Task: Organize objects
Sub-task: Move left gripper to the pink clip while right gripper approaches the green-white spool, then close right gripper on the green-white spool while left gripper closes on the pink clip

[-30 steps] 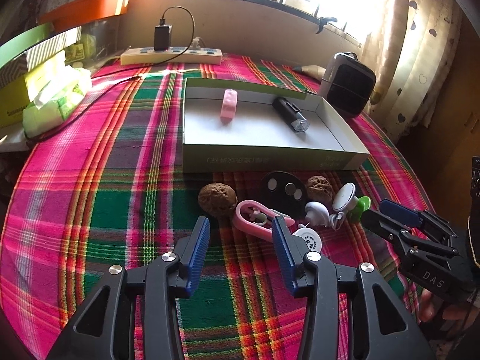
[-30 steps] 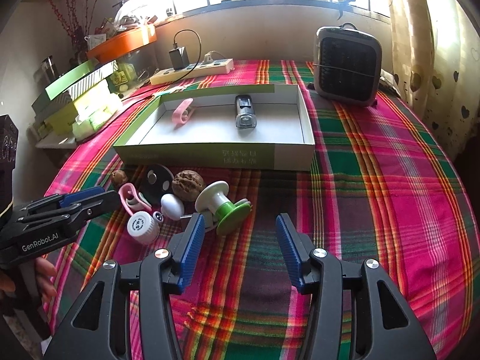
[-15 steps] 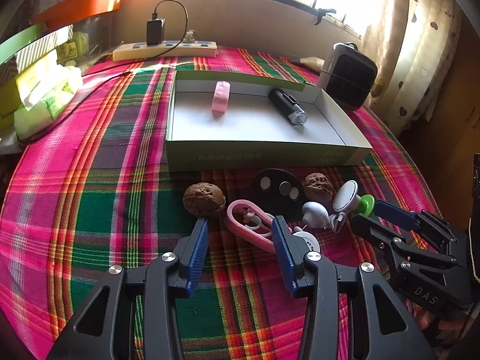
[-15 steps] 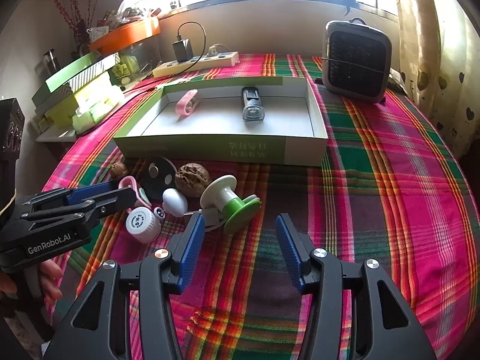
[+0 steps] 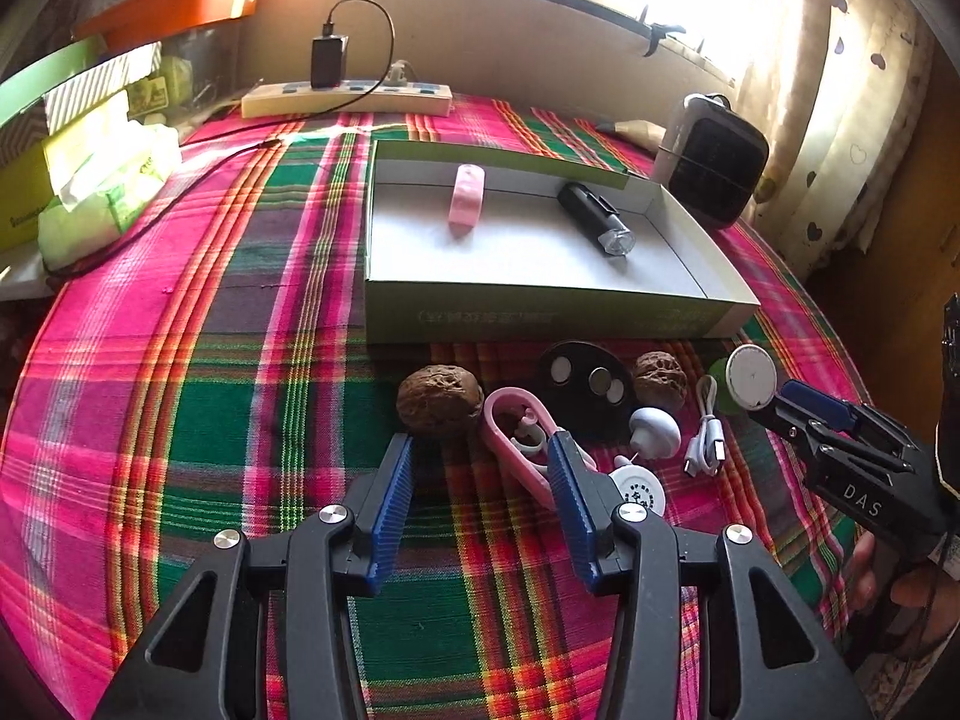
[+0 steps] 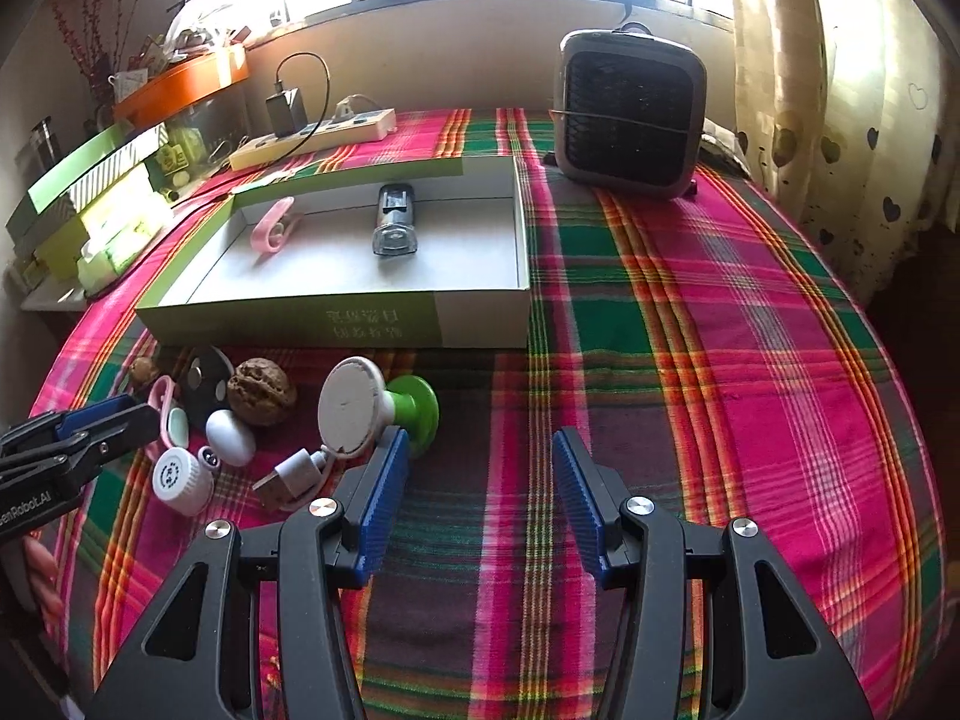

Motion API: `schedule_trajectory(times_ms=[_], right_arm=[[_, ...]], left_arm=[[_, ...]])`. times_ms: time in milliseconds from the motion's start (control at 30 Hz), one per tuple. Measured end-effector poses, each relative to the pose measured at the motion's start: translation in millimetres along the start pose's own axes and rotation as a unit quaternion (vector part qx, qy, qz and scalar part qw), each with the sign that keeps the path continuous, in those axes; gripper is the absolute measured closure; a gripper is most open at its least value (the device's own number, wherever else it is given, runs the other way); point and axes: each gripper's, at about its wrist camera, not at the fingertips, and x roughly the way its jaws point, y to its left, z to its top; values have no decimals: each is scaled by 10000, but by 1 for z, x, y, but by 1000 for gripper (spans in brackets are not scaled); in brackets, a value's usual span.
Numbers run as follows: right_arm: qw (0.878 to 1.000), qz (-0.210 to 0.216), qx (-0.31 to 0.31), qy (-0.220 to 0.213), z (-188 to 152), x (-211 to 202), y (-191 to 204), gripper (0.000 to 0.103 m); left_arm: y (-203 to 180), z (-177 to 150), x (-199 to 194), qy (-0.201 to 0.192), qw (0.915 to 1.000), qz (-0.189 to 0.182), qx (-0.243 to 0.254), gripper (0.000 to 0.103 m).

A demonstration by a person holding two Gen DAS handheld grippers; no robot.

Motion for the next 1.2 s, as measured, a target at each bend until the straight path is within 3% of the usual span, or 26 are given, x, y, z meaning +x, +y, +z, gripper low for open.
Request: schedule_trajectory(times_ms=[267, 767, 933, 1200], right_arm=[[9999, -60, 106, -13, -1, -3, -9, 52], [9984, 550, -112, -119, 2, -4, 1, 52], [9982, 567, -197, -88, 5, 0, 3, 52], [9978, 588, -293, 12, 7, 9, 6, 52]], left_arm=[[0, -1, 0, -3, 10000, 14, -19, 58], [15, -4, -9, -34, 9995, 221, -203, 58], [17, -4, -14, -51, 9994, 22, -335, 58], [-3, -1, -8, 42, 9999, -101, -111, 58]])
